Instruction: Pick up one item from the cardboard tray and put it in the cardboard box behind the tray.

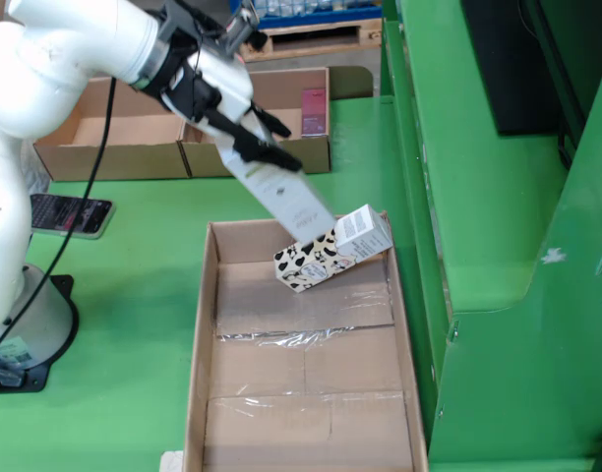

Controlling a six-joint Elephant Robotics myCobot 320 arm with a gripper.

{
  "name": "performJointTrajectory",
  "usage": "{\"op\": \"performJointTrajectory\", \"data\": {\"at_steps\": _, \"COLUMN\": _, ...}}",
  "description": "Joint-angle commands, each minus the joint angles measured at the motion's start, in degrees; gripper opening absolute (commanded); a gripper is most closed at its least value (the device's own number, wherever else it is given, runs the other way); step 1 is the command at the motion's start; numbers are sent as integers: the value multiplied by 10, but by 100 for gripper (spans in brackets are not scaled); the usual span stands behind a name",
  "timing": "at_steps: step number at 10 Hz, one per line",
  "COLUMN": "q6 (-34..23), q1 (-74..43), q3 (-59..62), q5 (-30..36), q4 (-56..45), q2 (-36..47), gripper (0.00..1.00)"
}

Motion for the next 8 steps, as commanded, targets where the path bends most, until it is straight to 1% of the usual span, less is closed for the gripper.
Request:
{"op": "performJointTrajectory", "data": {"at_steps": 1, "q6": -18, "q1": 77, "q3": 15, "q5": -5, "q4": -26, "q2": 25, "gripper": 0}}
{"op": "performJointTrajectory", "data": {"at_steps": 2, "q6": -18, "q1": 77, "q3": 15, "q5": -5, "q4": -26, "q2": 25, "gripper": 0}}
{"op": "performJointTrajectory", "data": {"at_steps": 3, "q6": -29, "q1": 93, "q3": 15, "q5": 12, "q4": -39, "q2": 26, "gripper": 0}}
{"op": "performJointTrajectory", "data": {"at_steps": 5, "q6": -29, "q1": 93, "q3": 15, "q5": 12, "q4": -39, "q2": 26, "gripper": 0}}
{"op": "performJointTrajectory", "data": {"at_steps": 6, "q6": -36, "q1": 125, "q3": 15, "q5": 17, "q4": -70, "q2": 39, "gripper": 0}}
{"op": "performJointTrajectory", "data": {"at_steps": 7, "q6": -36, "q1": 125, "q3": 15, "q5": 17, "q4": -70, "q2": 39, "gripper": 0}}
{"op": "performJointTrajectory", "data": {"at_steps": 8, "q6": -33, "q1": 178, "q3": 15, "q5": 20, "q4": -112, "q2": 50, "gripper": 0}}
